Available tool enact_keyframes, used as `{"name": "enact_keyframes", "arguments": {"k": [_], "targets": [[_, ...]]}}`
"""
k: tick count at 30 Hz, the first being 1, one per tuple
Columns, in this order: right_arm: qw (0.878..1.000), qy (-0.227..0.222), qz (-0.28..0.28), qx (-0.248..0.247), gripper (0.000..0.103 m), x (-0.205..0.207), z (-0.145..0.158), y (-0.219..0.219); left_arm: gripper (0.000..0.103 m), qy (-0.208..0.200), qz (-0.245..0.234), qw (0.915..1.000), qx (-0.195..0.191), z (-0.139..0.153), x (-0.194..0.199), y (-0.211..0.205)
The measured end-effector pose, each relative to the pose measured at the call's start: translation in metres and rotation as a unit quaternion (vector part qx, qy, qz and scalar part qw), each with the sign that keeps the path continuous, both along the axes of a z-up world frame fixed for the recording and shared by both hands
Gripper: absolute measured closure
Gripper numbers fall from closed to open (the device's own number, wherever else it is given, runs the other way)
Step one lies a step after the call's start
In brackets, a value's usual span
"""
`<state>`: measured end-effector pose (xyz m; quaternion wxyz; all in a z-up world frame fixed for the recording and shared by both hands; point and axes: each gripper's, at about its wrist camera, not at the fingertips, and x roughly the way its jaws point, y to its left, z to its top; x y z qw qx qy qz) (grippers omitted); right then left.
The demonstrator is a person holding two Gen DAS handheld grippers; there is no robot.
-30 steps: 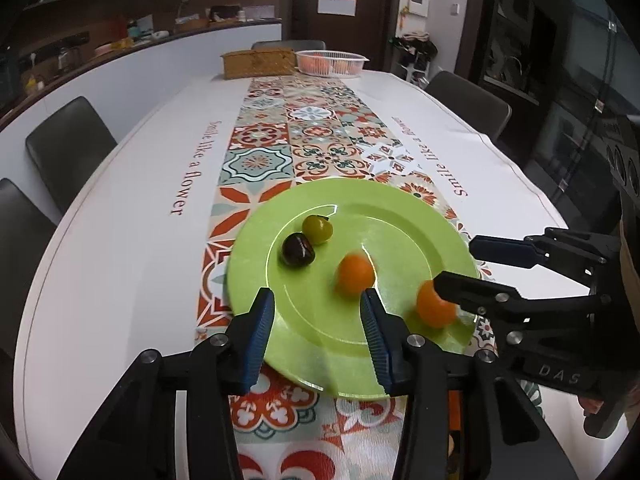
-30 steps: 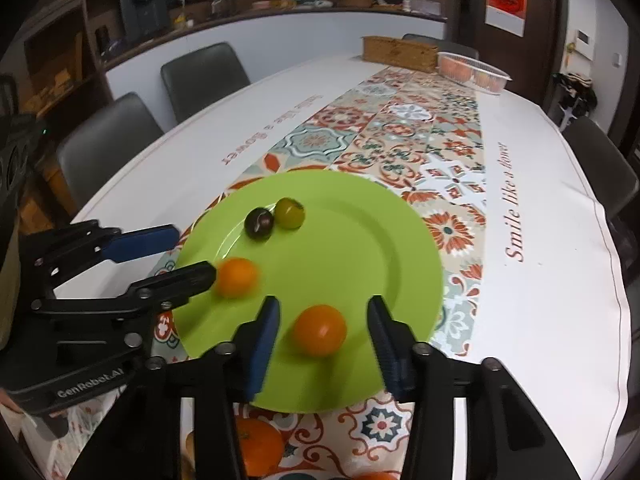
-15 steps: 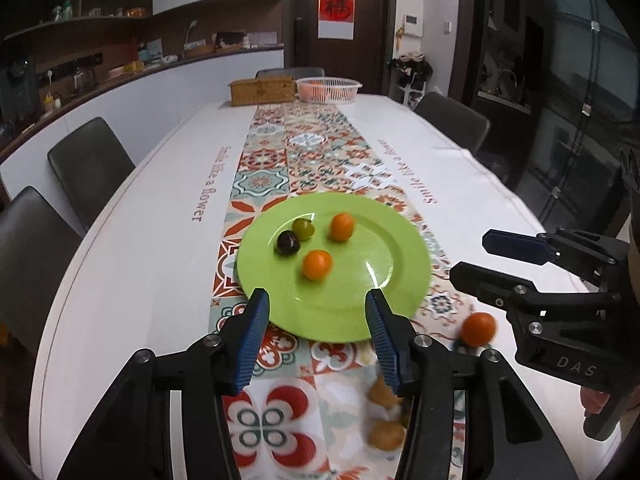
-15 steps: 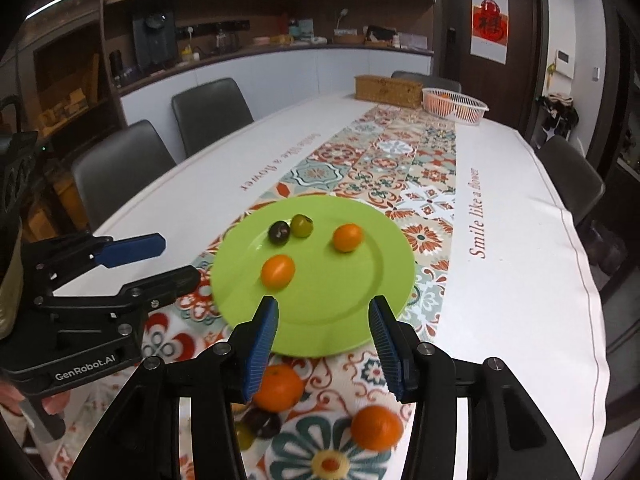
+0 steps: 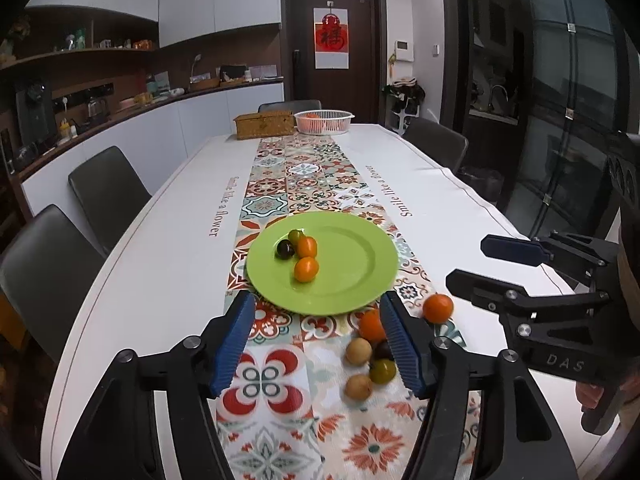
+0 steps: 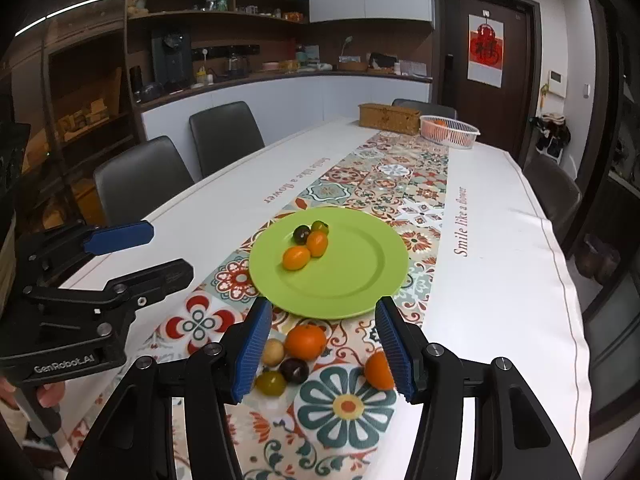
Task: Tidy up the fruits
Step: 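Withdraw both open tools from the plate toward the remaining fruit, then grasp a brown round fruit with the left tool while the right tool grasps a large orange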
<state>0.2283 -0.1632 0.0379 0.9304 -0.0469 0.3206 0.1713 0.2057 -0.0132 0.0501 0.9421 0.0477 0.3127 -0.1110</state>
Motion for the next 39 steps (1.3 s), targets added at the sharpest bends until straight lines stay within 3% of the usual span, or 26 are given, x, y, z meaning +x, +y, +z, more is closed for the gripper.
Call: {"name": "enact_keyframes", "arguments": {"k": [10, 16, 30, 39], "targets": [[1.0, -0.009, -0.013, 0.007, 0.048, -0.032, 0.003, -0.013, 0.035, 0.013, 0.017, 0.9997, -0.008, -0.006, -0.035, -0.005], [1.0, 0.01, -0.024, -0.002, 0.048, -0.036, -0.009, -0.02, 0.035, 0.046, 0.03, 0.9983, -0.018, -0.023, -0.039, -0.007], [0.995, 0.079, -0.056, -0.012, 0.048, -0.019, -0.056, -0.039, 0.035, 0.133, 0.032, 0.9906, -0.008, -0.077, -0.017, -0.018], [0.992, 0.109, -0.064, -0.024, 0.048, 0.003, -0.081, -0.043, 0.035, 0.164, 0.035, 0.9858, 0.0, -0.103, -0.001, -0.023]]}}
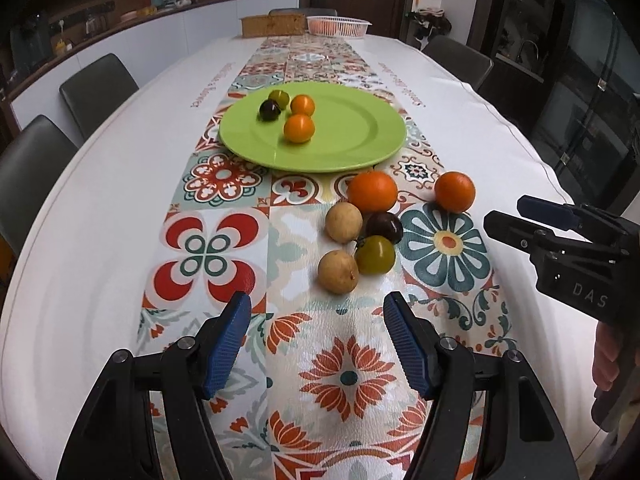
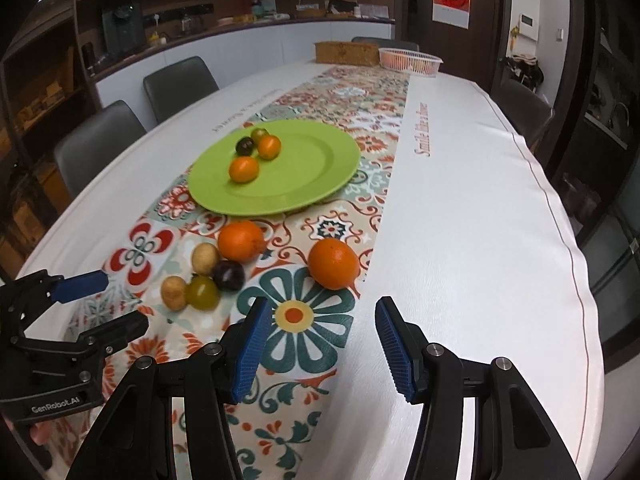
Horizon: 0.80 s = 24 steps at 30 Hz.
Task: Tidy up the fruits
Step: 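Grasp a brown round fruit with the left tool while the right tool grasps a large orange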
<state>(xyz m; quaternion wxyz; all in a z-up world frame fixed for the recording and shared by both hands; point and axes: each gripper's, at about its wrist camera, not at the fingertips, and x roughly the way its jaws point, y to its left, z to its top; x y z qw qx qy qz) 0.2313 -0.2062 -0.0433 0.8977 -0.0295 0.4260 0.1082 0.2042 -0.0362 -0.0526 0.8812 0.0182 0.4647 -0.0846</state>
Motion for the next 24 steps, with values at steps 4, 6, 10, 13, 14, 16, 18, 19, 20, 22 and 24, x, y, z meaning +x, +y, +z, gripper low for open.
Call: {"name": "enact_keyframes", "arguments": {"k": [4, 6, 10, 13, 14, 16, 18, 19, 20, 22, 24], "targets": [[1.0, 0.013, -0.002, 0.005, 0.048, 0.009, -0.008, -0.002, 0.035, 0.002, -0.005, 1.0, 0.001, -0.005, 0.007, -0.002], [1.0, 0.018, -0.003, 0.007, 0.048, 0.014, -0.011, -0.003, 0.036, 0.003, -0.008, 1.0, 0.005, -0.008, 0.01, -0.005], [1.0, 0.027, -0.007, 0.011, 0.048, 0.025, -0.017, -0.004, 0.043, 0.005, -0.013, 0.9999, 0.005, -0.012, 0.016, -0.007], [0.999, 0.031, -0.006, 0.014, 0.048, 0.032, -0.02, -0.003, 0.047, 0.002, -0.021, 0.9998, 0.007, -0.014, 0.018, -0.009], [0.999, 0.032, -0.005, 0.014, 0.048, 0.035, -0.022, -0.002, 0.049, 0.001, -0.025, 0.9997, 0.007, -0.014, 0.019, -0.01], [0.999, 0.034, -0.004, 0.011, 0.048, 0.039, -0.023, -0.001, 0.052, -0.003, -0.031, 0.9994, 0.011, -0.014, 0.02, -0.012], [0.999, 0.033, -0.001, 0.009, 0.048, 0.043, -0.024, 0.001, 0.055, -0.003, -0.034, 0.9994, 0.012, -0.014, 0.021, -0.012], [0.999, 0.034, 0.0, 0.007, 0.048, 0.045, -0.025, 0.002, 0.057, -0.002, -0.034, 0.9994, 0.01, -0.015, 0.022, -0.012], [0.999, 0.035, 0.0, 0.007, 0.048, 0.047, -0.026, 0.003, 0.059, -0.001, -0.035, 0.9994, 0.009, -0.015, 0.023, -0.011], [0.999, 0.037, -0.001, 0.007, 0.048, 0.05, -0.027, 0.004, 0.061, -0.002, -0.035, 0.9993, 0.008, -0.015, 0.025, -0.011], [0.999, 0.039, -0.002, 0.006, 0.049, 0.054, -0.029, 0.004, 0.062, -0.002, -0.035, 0.9994, 0.007, -0.016, 0.025, -0.011]]}}
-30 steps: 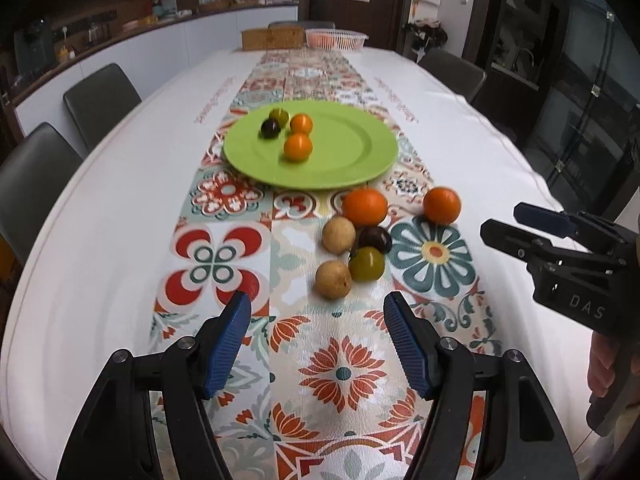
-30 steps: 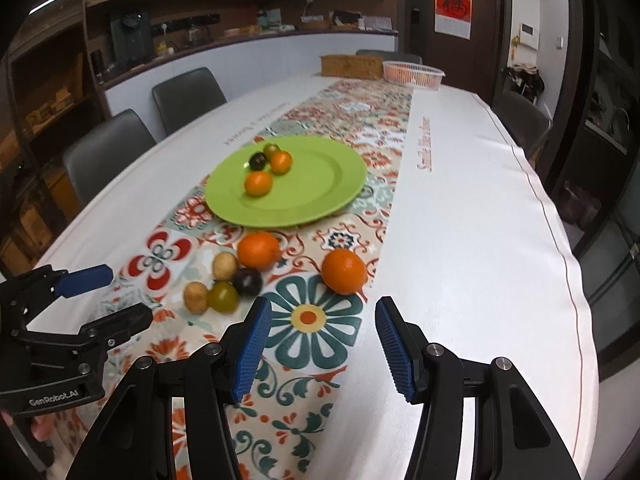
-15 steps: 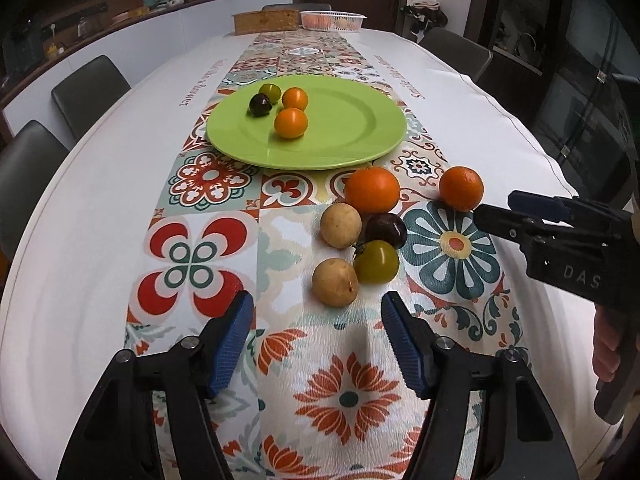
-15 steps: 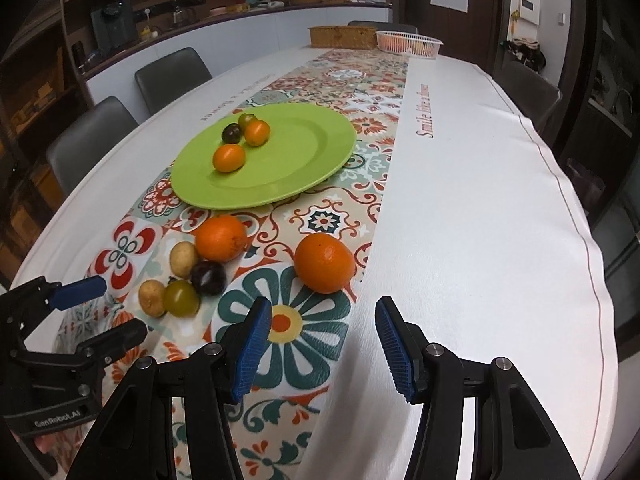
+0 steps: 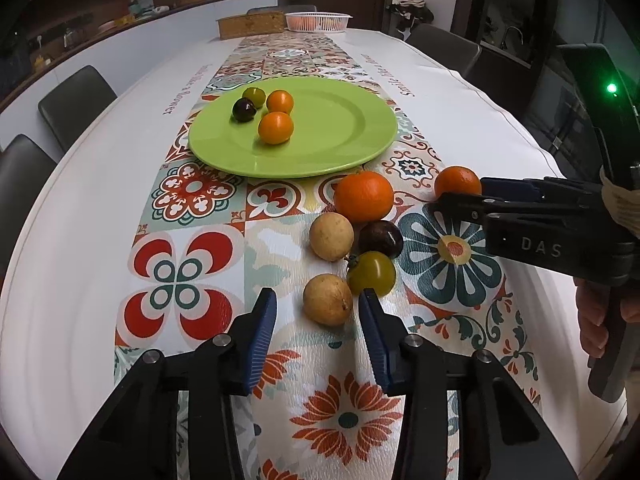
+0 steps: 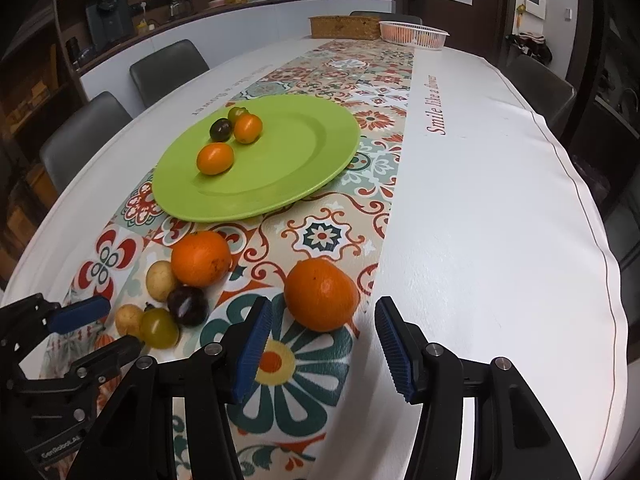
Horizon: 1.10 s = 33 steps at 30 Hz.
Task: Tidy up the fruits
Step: 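Grasp a brown round fruit with the left tool while the right tool grasps a large orange, then carry the brown fruit and the large orange over the green plate with both tools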
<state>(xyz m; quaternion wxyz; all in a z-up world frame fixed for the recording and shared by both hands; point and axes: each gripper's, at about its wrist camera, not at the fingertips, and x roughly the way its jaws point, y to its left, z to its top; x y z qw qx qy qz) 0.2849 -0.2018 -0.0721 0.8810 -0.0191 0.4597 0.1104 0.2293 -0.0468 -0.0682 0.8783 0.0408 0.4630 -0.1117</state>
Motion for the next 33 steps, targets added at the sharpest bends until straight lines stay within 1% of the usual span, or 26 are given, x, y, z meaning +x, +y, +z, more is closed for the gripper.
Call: {"name": "enact_keyframes", "arguments": {"k": [4, 7, 8, 9, 15, 22, 28, 33], "targets": [[1.0, 0.005, -0.002, -0.002, 0.049, 0.005, -0.003, 0.001, 0.067, 0.005, 0.001, 1.0, -0.008, -0.001, 0.003, 0.001], [1.0, 0.007, 0.0, -0.004, 0.054, 0.007, -0.005, 0.003, 0.076, 0.006, 0.0, 1.0, -0.008, -0.001, 0.004, 0.001], [1.0, 0.009, 0.003, -0.006, 0.059, 0.007, -0.006, 0.004, 0.076, 0.005, 0.001, 1.0, -0.007, -0.001, 0.003, 0.001], [1.0, 0.012, 0.006, -0.008, 0.063, 0.008, -0.007, 0.005, 0.076, 0.004, 0.001, 1.0, -0.006, 0.0, 0.003, 0.001], [1.0, 0.003, 0.011, -0.01, 0.063, 0.0, -0.003, 0.007, 0.077, -0.004, 0.006, 0.9999, -0.011, 0.006, 0.001, 0.007], [0.999, -0.016, 0.031, -0.001, 0.063, -0.021, 0.016, 0.016, 0.078, -0.021, 0.002, 0.9996, -0.021, 0.02, -0.003, 0.007], [0.999, -0.027, 0.037, 0.008, 0.063, -0.031, 0.03, 0.018, 0.078, -0.04, -0.004, 0.9989, -0.024, 0.036, -0.01, 0.006], [0.998, -0.045, 0.041, 0.016, 0.063, -0.04, 0.048, 0.021, 0.078, -0.059, -0.007, 0.9977, -0.032, 0.052, -0.017, 0.006]]}}
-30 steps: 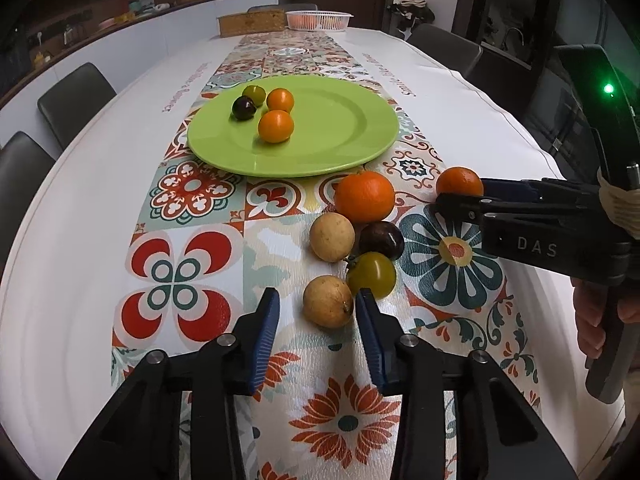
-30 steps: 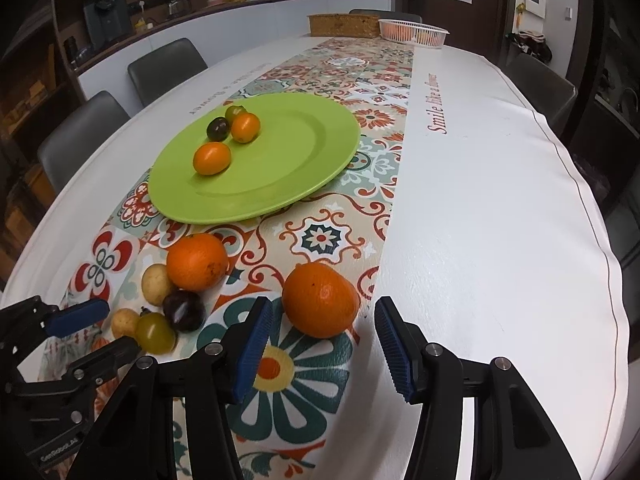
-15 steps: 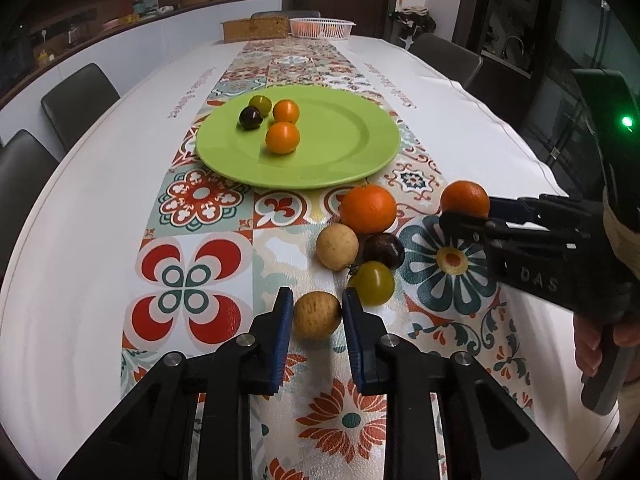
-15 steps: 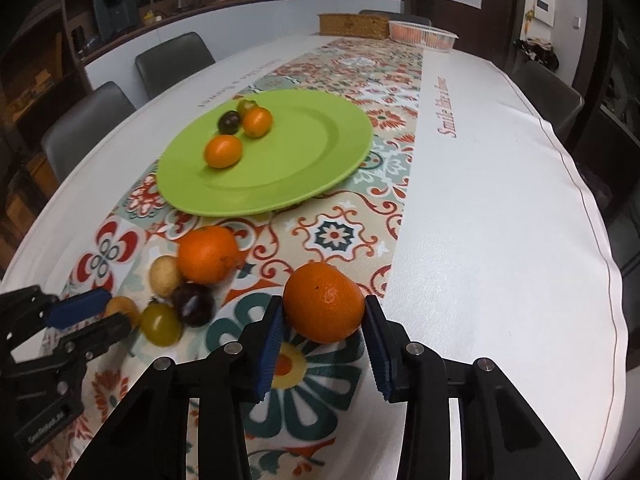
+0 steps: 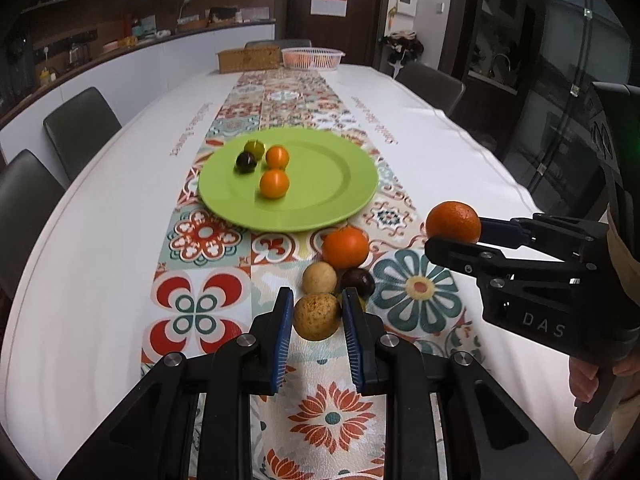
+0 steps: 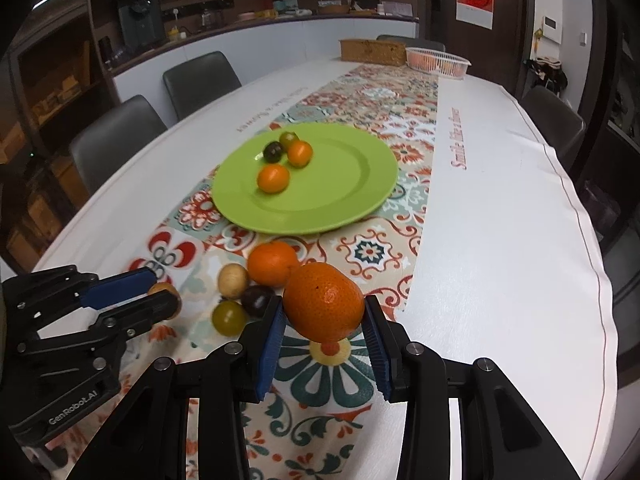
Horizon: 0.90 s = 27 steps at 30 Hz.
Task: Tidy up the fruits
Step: 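Carry the brown fruit and the large orange over the green plate with both tools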
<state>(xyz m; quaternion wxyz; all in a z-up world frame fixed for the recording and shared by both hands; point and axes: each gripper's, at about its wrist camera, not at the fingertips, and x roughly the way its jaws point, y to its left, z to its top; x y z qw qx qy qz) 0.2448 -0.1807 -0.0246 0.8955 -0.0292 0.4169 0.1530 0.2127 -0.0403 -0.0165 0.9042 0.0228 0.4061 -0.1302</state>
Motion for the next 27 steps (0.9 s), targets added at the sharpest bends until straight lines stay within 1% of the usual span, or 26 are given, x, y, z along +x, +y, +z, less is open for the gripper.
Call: {"name": "enact_keyframes", "arguments": {"k": [6, 11, 20, 27], "targets": [[1.0, -0.025, 0.006, 0.008, 0.063, -0.006, 0.022, 0.005, 0.078, -0.027, -0.006, 0.9996, -0.003, 0.021, -0.004, 0.001], [0.999, -0.04, 0.011, 0.014, 0.063, -0.002, 0.037, 0.012, 0.078, -0.044, -0.006, 0.999, 0.001, 0.034, 0.002, 0.004], [0.998, -0.052, 0.011, 0.018, 0.063, 0.018, 0.05, 0.022, 0.078, -0.073, -0.005, 0.9972, 0.012, 0.055, 0.028, 0.014], [0.998, -0.052, 0.01, 0.021, 0.063, 0.042, 0.054, 0.029, 0.078, -0.078, -0.009, 0.9967, 0.02, 0.058, 0.058, 0.018]]}}
